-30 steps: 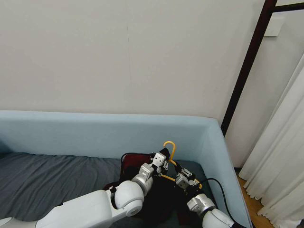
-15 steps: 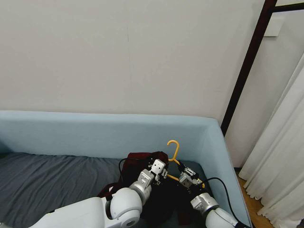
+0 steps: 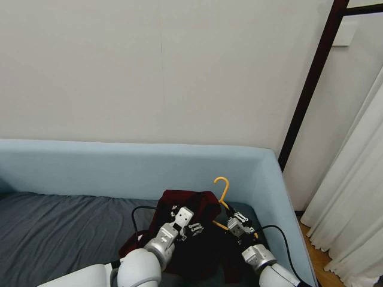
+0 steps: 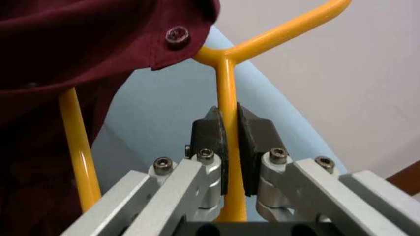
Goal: Pick up the clothes from the sofa and hang them on the clothes hanger.
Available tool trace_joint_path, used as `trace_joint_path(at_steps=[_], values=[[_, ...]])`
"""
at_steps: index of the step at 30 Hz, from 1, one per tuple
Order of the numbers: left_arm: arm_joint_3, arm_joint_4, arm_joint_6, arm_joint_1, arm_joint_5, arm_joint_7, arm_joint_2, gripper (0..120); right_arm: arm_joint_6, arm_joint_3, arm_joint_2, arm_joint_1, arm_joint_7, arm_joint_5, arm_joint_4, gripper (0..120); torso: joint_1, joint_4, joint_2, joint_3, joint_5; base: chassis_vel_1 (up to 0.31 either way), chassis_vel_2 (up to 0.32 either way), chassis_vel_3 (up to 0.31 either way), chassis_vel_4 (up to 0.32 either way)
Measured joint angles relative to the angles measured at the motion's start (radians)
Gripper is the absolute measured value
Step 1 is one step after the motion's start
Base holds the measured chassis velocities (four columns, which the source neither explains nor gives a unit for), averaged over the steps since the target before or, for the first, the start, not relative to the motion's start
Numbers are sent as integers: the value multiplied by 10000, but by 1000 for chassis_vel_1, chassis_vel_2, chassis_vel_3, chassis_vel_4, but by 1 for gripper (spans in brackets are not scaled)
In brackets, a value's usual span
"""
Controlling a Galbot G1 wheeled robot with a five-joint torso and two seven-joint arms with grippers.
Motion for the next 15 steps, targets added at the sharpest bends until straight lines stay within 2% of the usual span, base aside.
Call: trace_joint_path(at_steps=[2,3,6,8,12,13,15], values=[[-750,59,-438,688,345,245,132,98,-2,117,-70,-118,8,41,78,4,0,0,0,0,0,0,0,0,0],[-750,59,-438,688,345,245,132,98,-2,117,-70,-118,8,41,78,4,0,0,0,0,0,0,0,0,0],[-1093,556,-1342,680,1162,1024,431,100,98,260,-142,-306,1,-127,178,4,0,-1,0,1,0,0,0,0,0],[-1118,671,-1551,613,1263,1224,486,100,132,292,-147,-334,-3,-176,187,4,0,-2,0,0,1,0,0,0,0],[-980,1650,-2948,-284,1276,3061,748,100,477,447,-200,-445,-73,-671,176,4,0,-6,0,0,-1,0,0,0,0],[-980,1650,-2948,-284,1276,3061,748,100,477,447,-200,-445,-73,-671,176,4,0,-6,0,0,-1,0,0,0,0],[-787,2292,-3626,-764,1189,4348,936,100,651,343,-201,-308,-116,-871,97,4,0,0,0,1,2,0,0,0,0]])
